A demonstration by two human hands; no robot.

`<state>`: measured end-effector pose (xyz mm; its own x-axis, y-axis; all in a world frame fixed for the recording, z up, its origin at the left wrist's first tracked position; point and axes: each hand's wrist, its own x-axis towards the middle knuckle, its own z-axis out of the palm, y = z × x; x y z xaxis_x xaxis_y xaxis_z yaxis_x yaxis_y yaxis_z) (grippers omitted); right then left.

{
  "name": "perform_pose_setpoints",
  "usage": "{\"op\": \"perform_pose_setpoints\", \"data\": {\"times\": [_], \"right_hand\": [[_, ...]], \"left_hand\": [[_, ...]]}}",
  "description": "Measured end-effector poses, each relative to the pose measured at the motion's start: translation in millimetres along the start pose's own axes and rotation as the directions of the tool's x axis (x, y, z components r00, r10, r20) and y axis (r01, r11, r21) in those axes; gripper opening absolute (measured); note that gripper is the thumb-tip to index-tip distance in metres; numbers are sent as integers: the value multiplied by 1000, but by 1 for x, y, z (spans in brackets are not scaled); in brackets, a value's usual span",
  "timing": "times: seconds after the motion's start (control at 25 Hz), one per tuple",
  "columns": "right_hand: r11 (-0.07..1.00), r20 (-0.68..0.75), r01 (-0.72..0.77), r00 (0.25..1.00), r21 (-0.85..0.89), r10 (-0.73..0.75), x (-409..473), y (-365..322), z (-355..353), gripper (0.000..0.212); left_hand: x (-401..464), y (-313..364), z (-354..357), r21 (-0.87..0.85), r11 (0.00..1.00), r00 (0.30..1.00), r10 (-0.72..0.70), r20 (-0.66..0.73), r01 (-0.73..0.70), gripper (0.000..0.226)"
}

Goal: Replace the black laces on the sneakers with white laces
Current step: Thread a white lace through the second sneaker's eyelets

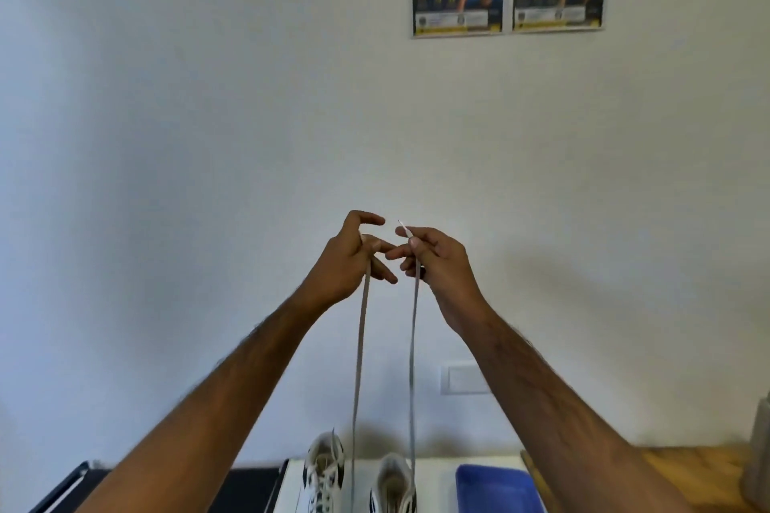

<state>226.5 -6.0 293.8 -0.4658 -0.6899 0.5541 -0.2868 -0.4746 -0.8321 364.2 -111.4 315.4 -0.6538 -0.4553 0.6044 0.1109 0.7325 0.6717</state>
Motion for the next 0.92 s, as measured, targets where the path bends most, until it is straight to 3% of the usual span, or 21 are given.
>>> {"op": "perform_pose_setpoints", "data": {"times": [0.24, 0.36, 0.6, 0.92], "right_hand": [[999, -12, 26, 1000, -20, -26, 15, -37, 5, 16], [1000, -90, 19, 996, 9, -18, 17, -44, 9, 11], [1000, -115, 8, 993, 16, -6, 21, -53, 11, 14], [999, -125, 24, 992, -34, -28, 27, -67, 6, 22]], "left_hand": [[21, 26, -22, 51, 998, 992, 43, -119, -37, 36], [24, 32, -24, -10, 1000, 988, -13, -156, 12, 16], [25, 38, -17, -35, 999, 989, -14, -144, 9, 32], [35, 44, -9, -73, 997, 975, -29, -219, 14, 22]]}}
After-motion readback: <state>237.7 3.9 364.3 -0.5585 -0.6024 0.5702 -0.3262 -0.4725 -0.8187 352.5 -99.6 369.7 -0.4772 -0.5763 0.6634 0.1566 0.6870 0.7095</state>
